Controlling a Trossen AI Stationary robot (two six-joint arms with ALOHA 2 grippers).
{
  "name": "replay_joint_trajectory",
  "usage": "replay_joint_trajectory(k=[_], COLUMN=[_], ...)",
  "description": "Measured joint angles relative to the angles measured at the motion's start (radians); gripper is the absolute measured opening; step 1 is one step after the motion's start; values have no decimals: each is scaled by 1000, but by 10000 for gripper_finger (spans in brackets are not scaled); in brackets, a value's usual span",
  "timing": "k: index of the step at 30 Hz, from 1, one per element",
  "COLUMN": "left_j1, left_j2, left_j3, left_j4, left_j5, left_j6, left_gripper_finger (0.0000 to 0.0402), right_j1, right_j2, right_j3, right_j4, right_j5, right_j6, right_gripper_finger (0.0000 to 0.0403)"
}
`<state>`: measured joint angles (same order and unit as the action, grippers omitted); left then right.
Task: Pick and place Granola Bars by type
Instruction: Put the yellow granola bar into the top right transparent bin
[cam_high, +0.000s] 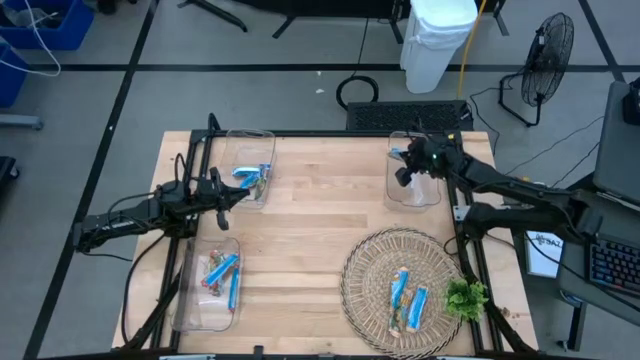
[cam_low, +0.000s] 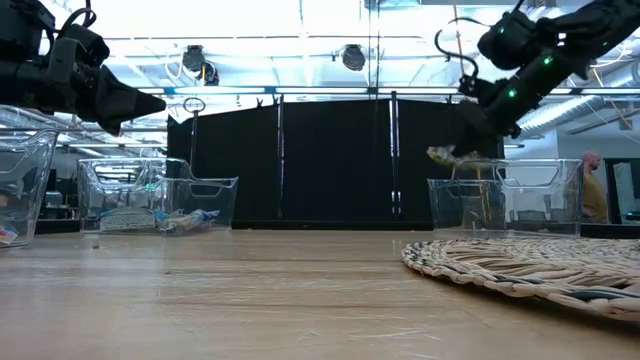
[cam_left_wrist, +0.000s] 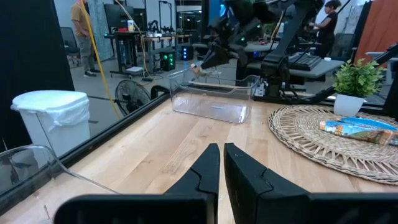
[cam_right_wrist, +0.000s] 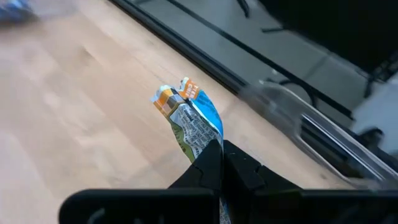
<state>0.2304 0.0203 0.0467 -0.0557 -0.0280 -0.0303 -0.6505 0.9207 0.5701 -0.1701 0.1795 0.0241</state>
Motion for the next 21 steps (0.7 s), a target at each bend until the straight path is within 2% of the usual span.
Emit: replay_joint_trajectory(k=[6,21], left_j1=[0,0], left_j2=[0,0], left_j3=[0,0], left_j4=[0,0], left_j5=[0,0], left_j6=[0,0], left_gripper_finger=[31,31], right_j1=[-63,-66], right_j2=[12,12], right_j3=[0,0], right_j4=[-57,-56], right_j5=[0,-1], right_j6=[-10,-17], right_gripper_finger=[0,0])
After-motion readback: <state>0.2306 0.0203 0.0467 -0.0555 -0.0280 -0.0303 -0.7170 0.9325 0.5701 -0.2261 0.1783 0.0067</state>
